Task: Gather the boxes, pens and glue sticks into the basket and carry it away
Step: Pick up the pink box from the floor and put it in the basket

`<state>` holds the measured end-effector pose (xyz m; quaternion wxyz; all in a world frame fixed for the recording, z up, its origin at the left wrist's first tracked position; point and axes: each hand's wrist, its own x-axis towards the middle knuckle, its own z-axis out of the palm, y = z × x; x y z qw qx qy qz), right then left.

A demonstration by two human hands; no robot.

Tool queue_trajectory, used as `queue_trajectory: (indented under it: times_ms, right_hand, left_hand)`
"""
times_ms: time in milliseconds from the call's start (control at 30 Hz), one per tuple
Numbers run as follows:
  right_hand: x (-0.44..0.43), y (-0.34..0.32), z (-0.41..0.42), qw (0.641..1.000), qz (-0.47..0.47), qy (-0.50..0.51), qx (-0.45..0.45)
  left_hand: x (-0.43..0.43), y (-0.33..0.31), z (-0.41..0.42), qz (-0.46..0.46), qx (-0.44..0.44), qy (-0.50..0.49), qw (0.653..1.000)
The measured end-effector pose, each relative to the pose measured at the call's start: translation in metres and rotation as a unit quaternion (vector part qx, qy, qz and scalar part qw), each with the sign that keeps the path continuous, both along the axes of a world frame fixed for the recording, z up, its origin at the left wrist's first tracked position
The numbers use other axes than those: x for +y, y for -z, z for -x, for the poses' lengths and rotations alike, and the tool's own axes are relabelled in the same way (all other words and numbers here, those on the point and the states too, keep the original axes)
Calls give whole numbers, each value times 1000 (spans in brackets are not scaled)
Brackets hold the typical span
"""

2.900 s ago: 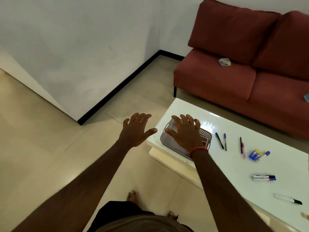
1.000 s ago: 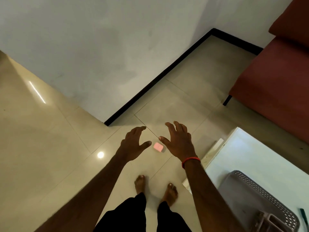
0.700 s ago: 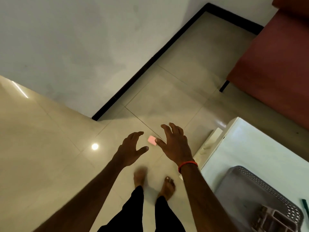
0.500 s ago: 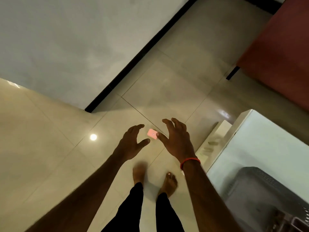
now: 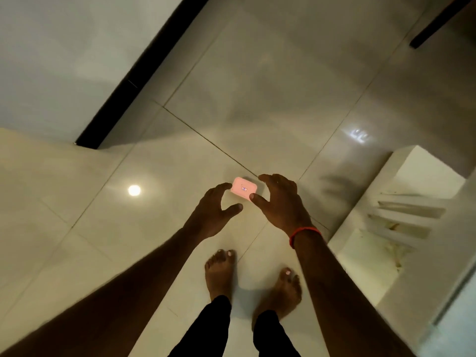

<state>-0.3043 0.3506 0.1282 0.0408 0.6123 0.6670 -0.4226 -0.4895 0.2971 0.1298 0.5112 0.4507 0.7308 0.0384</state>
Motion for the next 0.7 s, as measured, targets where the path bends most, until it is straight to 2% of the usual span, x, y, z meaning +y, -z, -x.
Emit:
queue_trajectory:
  times_ms: [300,433,700]
  right_hand:
    - [-4,149,24,998,32,-20,-40]
    - [1,192,39,999,29,-30,-32]
    - [4,237,59,998,25,-45,-24]
  left_hand:
    - [-10,148,12,65,-23,19,997]
    - [-9,188,11,85,-51,-83,992]
    - [1,233,-2,105,-144,-247,952]
